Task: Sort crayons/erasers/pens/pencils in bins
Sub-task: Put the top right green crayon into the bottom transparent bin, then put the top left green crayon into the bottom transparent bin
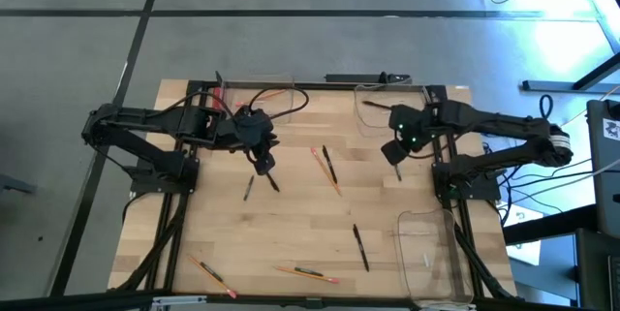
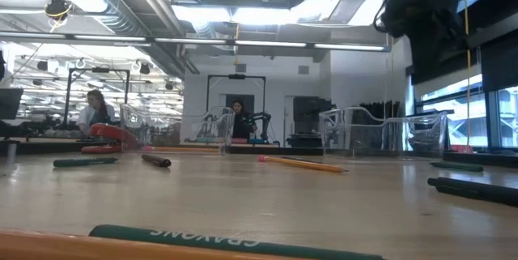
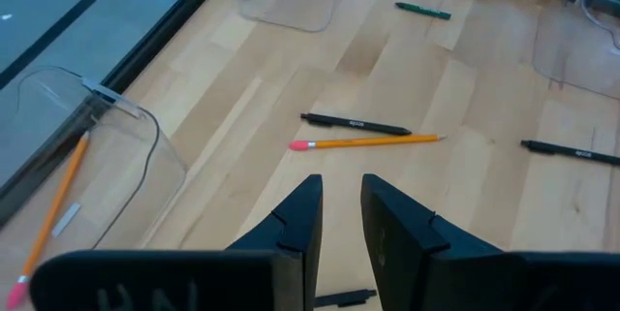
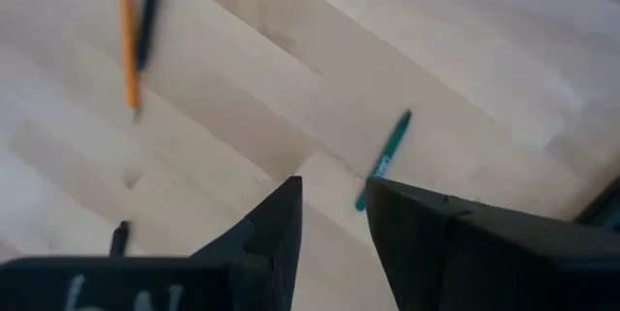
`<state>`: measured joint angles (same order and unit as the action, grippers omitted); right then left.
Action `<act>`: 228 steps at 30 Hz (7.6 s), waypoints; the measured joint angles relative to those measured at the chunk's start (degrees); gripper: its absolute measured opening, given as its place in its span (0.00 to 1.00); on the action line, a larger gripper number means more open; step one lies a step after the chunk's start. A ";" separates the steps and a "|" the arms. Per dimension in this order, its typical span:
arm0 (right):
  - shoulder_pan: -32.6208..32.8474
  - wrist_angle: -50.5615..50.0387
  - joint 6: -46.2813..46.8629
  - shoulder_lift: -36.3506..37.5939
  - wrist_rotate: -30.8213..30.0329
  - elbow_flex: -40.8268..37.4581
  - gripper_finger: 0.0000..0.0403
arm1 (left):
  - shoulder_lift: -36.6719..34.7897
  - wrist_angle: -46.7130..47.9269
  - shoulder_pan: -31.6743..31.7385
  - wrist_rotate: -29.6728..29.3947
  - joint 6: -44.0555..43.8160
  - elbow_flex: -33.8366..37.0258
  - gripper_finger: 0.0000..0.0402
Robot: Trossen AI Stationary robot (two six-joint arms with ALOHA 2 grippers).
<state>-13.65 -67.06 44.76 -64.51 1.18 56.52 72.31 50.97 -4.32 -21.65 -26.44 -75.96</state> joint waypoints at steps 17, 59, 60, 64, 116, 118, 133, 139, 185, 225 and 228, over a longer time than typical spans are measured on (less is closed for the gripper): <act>-0.02 5.98 4.05 -0.04 0.92 -9.49 0.28 | 0.00 -0.18 -0.01 0.02 0.22 0.00 0.17; -0.85 11.19 5.68 -16.57 1.96 -13.60 0.39 | 0.00 -2.20 -2.62 3.04 4.02 0.02 0.17; -1.10 11.66 4.91 -17.28 1.98 -13.60 0.39 | 0.00 -2.20 -2.62 3.04 4.04 0.02 0.17; -2.13 13.76 2.72 -20.00 1.93 -13.60 0.39 | 0.00 -2.20 -2.62 3.04 4.02 0.02 0.17; -5.89 15.34 -16.57 -24.49 6.44 -11.13 0.09 | 0.00 -2.17 -2.62 3.04 4.09 0.02 0.17; -5.17 14.50 -16.54 -22.99 6.41 -10.98 0.09 | 0.00 -2.16 -2.62 3.06 4.09 0.02 0.17; 10.57 1.06 -5.87 -7.38 2.60 2.65 0.09 | 0.00 -2.15 -2.62 3.03 4.15 0.02 0.17; 20.62 -5.41 4.71 -4.39 1.28 11.09 0.09 | 0.00 -2.17 -2.62 3.04 6.27 0.02 0.17; 58.21 18.12 42.14 -19.41 22.43 -6.96 0.09 | 0.00 -2.17 -2.56 3.32 19.54 0.02 0.17; 57.92 17.81 46.63 -19.28 27.23 -0.48 0.30 | 0.00 8.02 -2.58 3.32 4.15 0.00 0.17; 57.92 17.47 46.66 -19.26 22.97 3.05 0.30 | 0.00 13.64 -2.60 3.32 -4.95 0.00 0.17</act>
<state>44.27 -49.59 91.42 -83.77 24.16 59.57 72.31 64.61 -6.92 -18.33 -31.38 -75.96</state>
